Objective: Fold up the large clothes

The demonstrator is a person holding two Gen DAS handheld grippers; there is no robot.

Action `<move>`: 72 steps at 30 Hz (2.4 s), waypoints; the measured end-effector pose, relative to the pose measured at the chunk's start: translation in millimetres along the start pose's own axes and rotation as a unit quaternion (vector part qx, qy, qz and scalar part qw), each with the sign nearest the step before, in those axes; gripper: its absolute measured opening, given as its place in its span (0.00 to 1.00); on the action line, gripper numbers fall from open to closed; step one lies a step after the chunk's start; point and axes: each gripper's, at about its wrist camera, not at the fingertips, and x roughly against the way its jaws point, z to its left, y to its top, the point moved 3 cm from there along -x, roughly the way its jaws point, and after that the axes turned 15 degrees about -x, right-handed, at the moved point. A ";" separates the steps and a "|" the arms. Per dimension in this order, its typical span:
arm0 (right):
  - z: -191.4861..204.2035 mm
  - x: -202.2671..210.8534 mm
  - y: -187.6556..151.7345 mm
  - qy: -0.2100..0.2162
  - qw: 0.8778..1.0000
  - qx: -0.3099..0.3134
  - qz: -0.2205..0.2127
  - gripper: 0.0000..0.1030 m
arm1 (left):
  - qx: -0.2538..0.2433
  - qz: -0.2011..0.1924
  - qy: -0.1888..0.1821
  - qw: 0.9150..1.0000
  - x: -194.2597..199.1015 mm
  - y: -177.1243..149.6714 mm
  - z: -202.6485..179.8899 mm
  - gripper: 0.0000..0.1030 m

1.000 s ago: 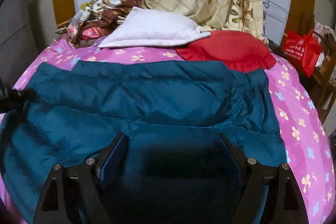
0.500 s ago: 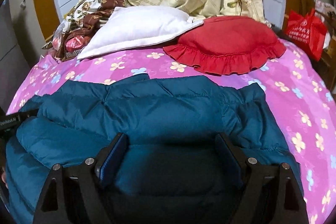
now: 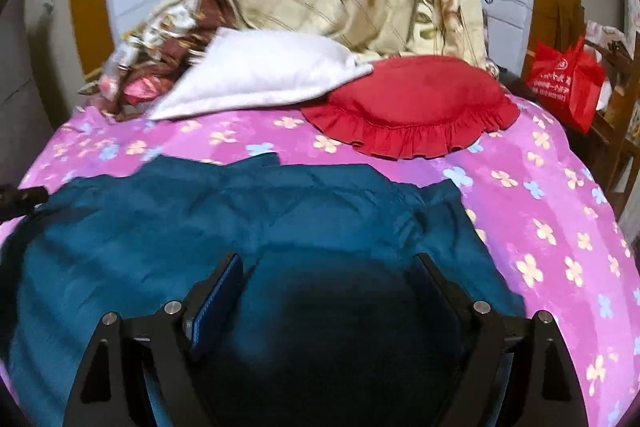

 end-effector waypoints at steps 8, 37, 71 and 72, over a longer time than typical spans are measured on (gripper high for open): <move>-82.0 -0.5 -7.2 -0.034 0.994 -0.100 -0.010 0.82 | 0.090 0.023 -0.022 0.995 -15.2 -51.9 74.5 0.71; -85.4 181.5 -158.4 0.014 0.996 -0.087 -0.015 0.87 | 0.016 -0.043 0.034 0.998 161.1 -177.0 34.5 0.85; 5.6 192.1 -158.7 0.034 0.998 -0.055 -0.023 0.86 | -0.027 -0.035 0.031 0.999 234.2 -316.6 -62.5 0.85; 15.9 173.9 -149.3 0.033 0.998 -0.050 -0.011 0.84 | -0.027 -0.036 0.034 0.998 233.5 -316.8 -59.6 0.85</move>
